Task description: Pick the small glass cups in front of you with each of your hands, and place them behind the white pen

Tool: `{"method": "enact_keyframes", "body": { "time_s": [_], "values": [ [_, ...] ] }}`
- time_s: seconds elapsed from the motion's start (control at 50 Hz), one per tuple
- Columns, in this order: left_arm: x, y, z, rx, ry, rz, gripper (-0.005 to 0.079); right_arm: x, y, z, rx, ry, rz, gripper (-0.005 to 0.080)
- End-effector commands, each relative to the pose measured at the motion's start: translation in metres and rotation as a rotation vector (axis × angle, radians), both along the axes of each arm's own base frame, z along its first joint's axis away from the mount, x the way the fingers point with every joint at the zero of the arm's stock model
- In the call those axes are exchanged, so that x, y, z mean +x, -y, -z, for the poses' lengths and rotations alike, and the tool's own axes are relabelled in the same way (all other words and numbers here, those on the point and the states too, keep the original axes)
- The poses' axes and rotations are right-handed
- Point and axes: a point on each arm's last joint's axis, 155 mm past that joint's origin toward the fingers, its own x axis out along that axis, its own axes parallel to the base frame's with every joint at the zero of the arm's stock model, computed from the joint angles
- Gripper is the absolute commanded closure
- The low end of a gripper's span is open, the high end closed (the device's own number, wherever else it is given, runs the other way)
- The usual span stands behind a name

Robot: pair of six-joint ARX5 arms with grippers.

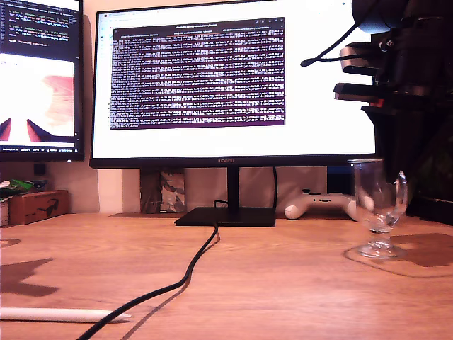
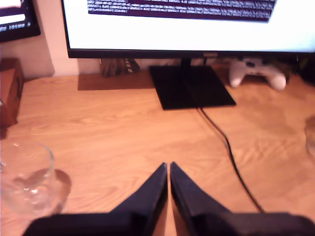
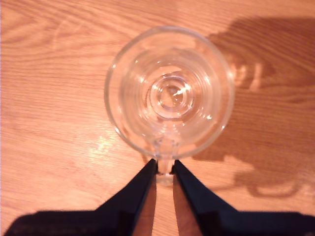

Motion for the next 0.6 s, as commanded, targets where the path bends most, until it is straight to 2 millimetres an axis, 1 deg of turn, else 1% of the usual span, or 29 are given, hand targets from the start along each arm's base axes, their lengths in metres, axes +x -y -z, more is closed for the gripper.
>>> {"method": "enact_keyframes", "body": {
  "time_s": [0.0,0.16,0.22,0.34,0.42,0.5,0.58],
  "values": [
    [0.002,0.000,-0.016,0.015,-0.004,0.003,0.0761,0.003,-0.002,0.001,-0.005,0.004,-0.016,0.0763],
    [0.011,-0.013,-0.020,0.052,-0.145,-0.055,0.0761,0.004,-0.002,0.000,-0.013,0.009,-0.043,0.0763],
    [0.014,-0.020,-0.017,0.083,-0.208,-0.075,0.0761,0.004,-0.003,0.000,-0.015,0.013,-0.053,0.0763],
    [0.018,-0.041,-0.005,0.140,-0.361,-0.157,0.0761,0.004,-0.003,0.000,-0.021,0.015,-0.070,0.0763],
    [0.022,-0.058,-0.001,0.194,-0.428,-0.213,0.0761,0.005,-0.003,0.000,-0.024,0.018,-0.081,0.0763],
    [0.027,-0.076,0.001,0.208,-0.485,-0.288,0.0759,0.005,-0.003,0.000,-0.025,0.019,-0.085,0.0763],
    [0.031,-0.088,0.004,0.185,-0.551,-0.343,0.0718,0.005,-0.003,0.000,-0.030,0.020,-0.101,0.0763]
  ]
}}
